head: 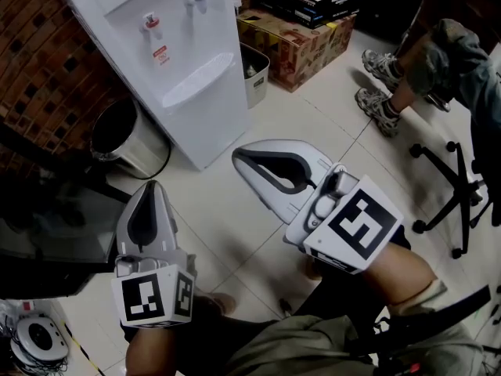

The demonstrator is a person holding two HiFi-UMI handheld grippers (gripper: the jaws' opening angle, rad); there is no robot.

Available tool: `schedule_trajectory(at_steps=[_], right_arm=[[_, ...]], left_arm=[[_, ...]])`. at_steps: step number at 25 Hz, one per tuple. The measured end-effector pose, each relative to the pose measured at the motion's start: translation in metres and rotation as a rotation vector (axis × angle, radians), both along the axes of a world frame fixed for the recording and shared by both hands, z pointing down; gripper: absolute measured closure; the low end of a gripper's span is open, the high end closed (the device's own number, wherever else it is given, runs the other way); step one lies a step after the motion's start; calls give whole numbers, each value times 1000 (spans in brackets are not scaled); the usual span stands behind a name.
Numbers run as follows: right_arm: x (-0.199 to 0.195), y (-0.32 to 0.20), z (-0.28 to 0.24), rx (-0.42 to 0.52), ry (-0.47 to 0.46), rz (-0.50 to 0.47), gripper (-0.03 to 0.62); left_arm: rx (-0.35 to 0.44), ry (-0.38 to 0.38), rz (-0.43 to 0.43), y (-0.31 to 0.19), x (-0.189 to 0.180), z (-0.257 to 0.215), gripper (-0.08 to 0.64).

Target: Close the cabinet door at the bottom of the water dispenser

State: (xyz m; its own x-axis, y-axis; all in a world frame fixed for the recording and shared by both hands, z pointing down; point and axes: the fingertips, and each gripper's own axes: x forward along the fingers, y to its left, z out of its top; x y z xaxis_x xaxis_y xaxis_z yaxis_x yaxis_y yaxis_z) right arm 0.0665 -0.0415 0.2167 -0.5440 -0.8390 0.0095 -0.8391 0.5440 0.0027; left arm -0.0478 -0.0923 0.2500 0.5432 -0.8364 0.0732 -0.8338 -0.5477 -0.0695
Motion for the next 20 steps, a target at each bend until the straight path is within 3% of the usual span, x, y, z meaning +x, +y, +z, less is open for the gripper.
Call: schedule_trajectory(at_steps=[4, 16, 20], right_arm=[[1, -4, 9, -42, 29, 4, 580], [-7, -5, 14, -48, 56, -18, 580], [-4, -5, 17, -43, 104, -20, 580]], left_arm=[[0, 3, 3, -4, 2, 0, 560], [9, 19, -12, -5, 0, -3, 560], [21, 17, -2, -6, 2, -3, 560]])
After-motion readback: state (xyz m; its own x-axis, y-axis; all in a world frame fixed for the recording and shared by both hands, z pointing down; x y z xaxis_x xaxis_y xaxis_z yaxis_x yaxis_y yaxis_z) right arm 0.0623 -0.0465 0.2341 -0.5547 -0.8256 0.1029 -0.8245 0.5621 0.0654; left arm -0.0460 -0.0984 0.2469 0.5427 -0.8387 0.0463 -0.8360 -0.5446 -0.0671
